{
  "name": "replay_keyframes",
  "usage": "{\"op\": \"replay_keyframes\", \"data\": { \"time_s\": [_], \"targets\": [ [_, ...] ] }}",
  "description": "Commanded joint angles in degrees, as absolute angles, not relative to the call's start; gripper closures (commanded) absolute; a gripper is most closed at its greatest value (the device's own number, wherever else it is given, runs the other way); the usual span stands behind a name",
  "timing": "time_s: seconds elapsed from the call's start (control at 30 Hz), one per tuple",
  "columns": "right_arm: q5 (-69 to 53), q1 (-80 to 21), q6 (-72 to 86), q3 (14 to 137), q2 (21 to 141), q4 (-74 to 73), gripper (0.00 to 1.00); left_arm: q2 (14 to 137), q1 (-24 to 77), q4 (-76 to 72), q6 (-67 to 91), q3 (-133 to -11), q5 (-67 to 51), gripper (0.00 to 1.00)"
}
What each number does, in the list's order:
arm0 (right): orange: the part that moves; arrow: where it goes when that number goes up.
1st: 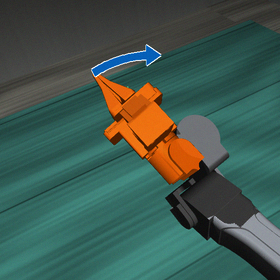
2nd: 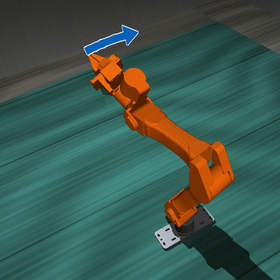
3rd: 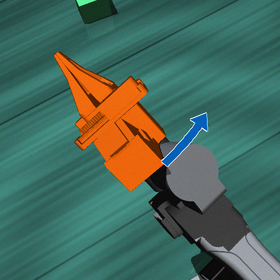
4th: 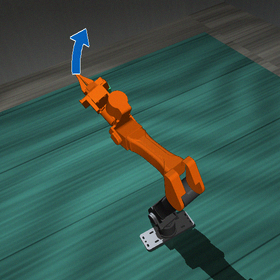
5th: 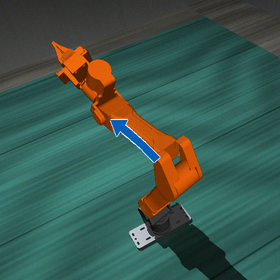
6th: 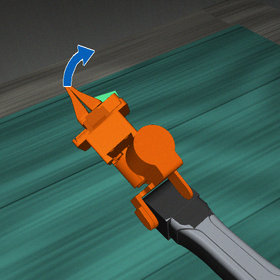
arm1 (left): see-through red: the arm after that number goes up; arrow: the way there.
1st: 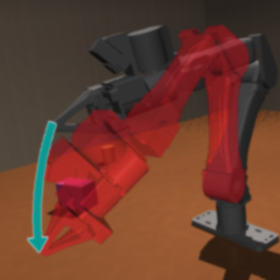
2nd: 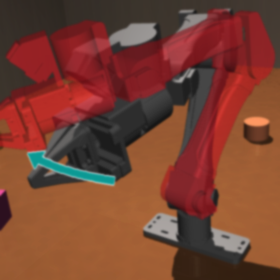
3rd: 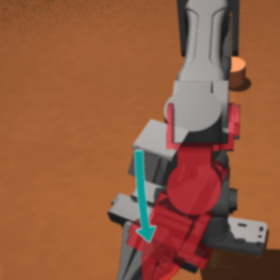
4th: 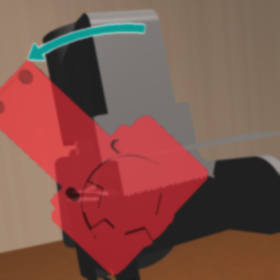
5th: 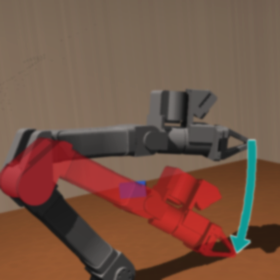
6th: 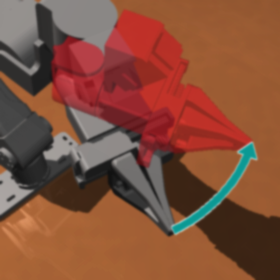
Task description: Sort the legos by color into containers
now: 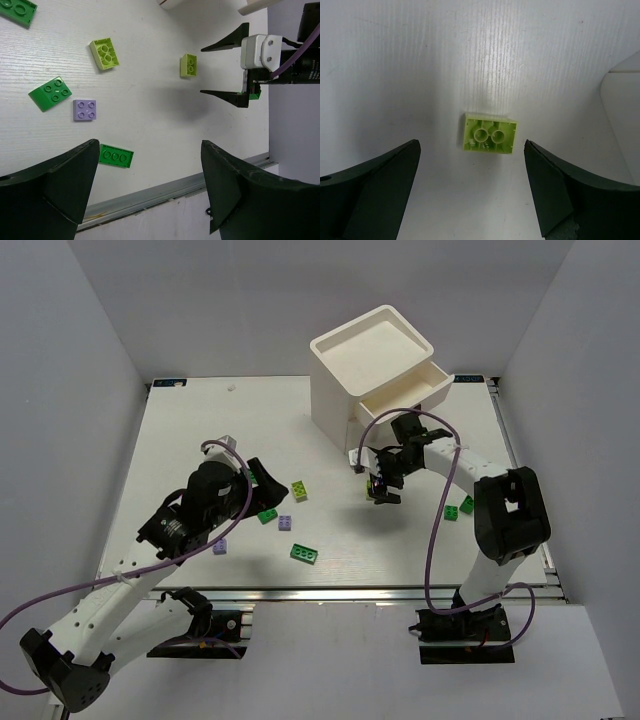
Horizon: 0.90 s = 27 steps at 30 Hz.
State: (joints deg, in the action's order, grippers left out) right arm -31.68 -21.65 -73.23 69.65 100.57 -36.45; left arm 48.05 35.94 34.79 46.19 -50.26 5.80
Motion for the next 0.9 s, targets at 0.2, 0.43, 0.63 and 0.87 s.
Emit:
{"op": "replay_keyframes", "data": {
  "time_s": [0.2,0.43,0.63,0.87],
  "targets": [
    [-26.99,-23.2,-68.73,69.17,102.39,-30.86,0.11,46.85,35.68,35.24,47.11,-49.66,6.77,0.08],
    [-24.18,-23.56,-66.19,68.73,104.06,-27.6,0.11,46.67,35.68,35.51,47.81,-49.57,6.68,0.08],
    [-23.64,-23.73,-65.65,70.31,106.35,-27.86,0.11,46.93,35.68,35.07,48.34,-49.57,6.5,0.08],
    [-24.52,-23.91,-68.02,70.84,107.93,-29.79,0.24,47.02,35.68,35.16,48.69,-49.48,6.24,0.08]
  ]
}}
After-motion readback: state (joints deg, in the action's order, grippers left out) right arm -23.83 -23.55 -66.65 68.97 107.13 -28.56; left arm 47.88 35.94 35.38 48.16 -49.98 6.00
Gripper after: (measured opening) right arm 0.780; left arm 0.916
